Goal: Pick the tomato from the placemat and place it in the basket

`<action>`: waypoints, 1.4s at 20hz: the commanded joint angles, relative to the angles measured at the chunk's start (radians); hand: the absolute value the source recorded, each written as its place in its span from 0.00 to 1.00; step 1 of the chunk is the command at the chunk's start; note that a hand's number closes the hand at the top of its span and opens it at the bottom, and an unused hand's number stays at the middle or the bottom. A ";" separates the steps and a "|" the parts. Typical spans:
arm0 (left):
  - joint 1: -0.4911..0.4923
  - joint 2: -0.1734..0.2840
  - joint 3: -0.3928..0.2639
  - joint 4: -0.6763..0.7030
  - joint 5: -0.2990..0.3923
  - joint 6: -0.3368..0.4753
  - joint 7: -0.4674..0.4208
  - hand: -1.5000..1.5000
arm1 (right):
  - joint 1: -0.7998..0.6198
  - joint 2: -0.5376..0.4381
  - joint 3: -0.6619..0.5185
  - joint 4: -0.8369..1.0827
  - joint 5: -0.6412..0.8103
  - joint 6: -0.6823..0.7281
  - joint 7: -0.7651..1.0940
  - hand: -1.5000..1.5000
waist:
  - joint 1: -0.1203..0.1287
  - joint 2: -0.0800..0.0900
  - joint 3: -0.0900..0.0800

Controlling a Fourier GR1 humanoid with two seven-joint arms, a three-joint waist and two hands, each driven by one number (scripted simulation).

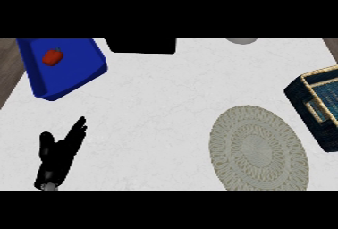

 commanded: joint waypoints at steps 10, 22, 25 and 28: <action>-0.014 -0.025 0.003 0.059 -0.007 -0.003 0.080 0.50 | -0.186 0.126 0.119 0.462 0.122 0.031 -0.277 1.00 | -0.013 0.009 -0.007; 0.014 -0.060 -0.004 0.081 -0.035 0.003 0.039 0.50 | -0.223 0.045 0.219 0.679 0.432 -0.089 -0.584 0.00 | -0.015 0.008 -0.007; 0.035 -0.053 0.005 0.055 -0.040 0.005 0.025 0.50 | -0.285 0.004 0.192 0.835 0.439 -0.049 -0.668 0.00 | -0.002 0.011 -0.006; 0.008 -0.013 0.040 0.069 -0.019 -0.037 0.042 0.50 | -0.325 0.009 0.165 0.891 0.424 -0.041 -0.682 0.00 | -0.014 0.008 -0.006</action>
